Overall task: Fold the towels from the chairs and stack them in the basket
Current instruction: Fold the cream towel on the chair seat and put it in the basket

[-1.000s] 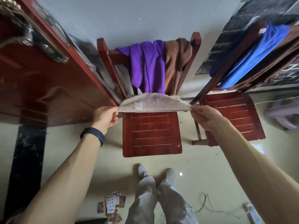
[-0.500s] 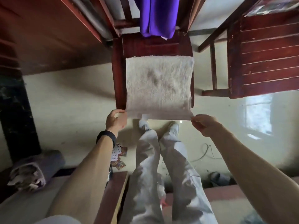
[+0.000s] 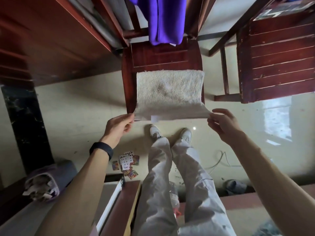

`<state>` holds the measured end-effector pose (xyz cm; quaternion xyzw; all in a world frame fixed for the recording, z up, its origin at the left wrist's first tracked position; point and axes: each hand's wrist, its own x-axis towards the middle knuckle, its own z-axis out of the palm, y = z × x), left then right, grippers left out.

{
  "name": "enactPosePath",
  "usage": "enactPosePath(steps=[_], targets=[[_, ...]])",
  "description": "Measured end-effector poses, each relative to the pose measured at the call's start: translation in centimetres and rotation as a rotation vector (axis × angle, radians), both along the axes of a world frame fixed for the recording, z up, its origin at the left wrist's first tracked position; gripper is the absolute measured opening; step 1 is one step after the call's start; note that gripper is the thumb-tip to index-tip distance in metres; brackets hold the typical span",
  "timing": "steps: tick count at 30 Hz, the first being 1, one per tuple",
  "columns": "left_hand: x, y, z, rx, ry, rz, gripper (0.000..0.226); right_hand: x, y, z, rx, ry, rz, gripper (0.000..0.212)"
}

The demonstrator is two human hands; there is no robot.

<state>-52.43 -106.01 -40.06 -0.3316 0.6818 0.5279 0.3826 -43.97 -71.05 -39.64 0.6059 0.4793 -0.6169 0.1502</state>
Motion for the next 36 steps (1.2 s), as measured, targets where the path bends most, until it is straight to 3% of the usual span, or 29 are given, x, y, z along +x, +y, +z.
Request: enactPosePath(steps=[2, 4, 7, 10, 13, 17, 24, 29, 33, 36], targets=[[-1.9, 0.2, 2.1, 0.068, 0.073, -0.119, 0.03, -1.5, 0.6, 2.6, 0.061, 0.077, 0.018, 0.012], [-3.8, 0.6, 3.9, -0.036, 0.205, -0.376, 0.026, -3.0, 1.0, 5.1, 0.159, 0.167, 0.148, 0.012], [-6.4, 0.9, 6.6, -0.386, 0.48, -0.631, 0.015, -4.6, 1.5, 7.8, 0.516, 0.198, 0.634, 0.026], [-8.7, 0.7, 8.5, -0.584, 0.767, -0.745, 0.024, -6.6, 1.9, 9.1, 0.961, 0.335, 0.981, 0.02], [-11.2, 0.7, 9.7, -0.588, 1.032, -0.749, 0.023, -9.3, 3.0, 10.4, 1.161, 0.46, 0.988, 0.019], [-13.9, 1.2, 10.9, -0.729, 1.201, -0.781, 0.031, -12.9, 4.4, 11.3, 1.283, 0.566, 0.928, 0.017], [-15.7, 1.1, 10.0, -0.815, 1.289, -0.743, 0.034, -15.0, 4.9, 10.8, 1.358, 0.645, 0.894, 0.018], [-12.9, 0.7, 8.8, -0.837, 1.366, -0.759, 0.025, -12.2, 4.3, 9.0, 1.334, 0.599, 0.941, 0.016], [-8.3, -0.2, 5.6, -0.851, 1.256, -0.892, 0.018, -7.5, 3.4, 5.3, 1.277, 0.562, 1.038, 0.012], [-4.0, -0.8, 2.3, -0.836, 1.047, -1.002, 0.018, -3.2, 2.6, 1.6, 1.159, 0.45, 1.111, 0.014]])
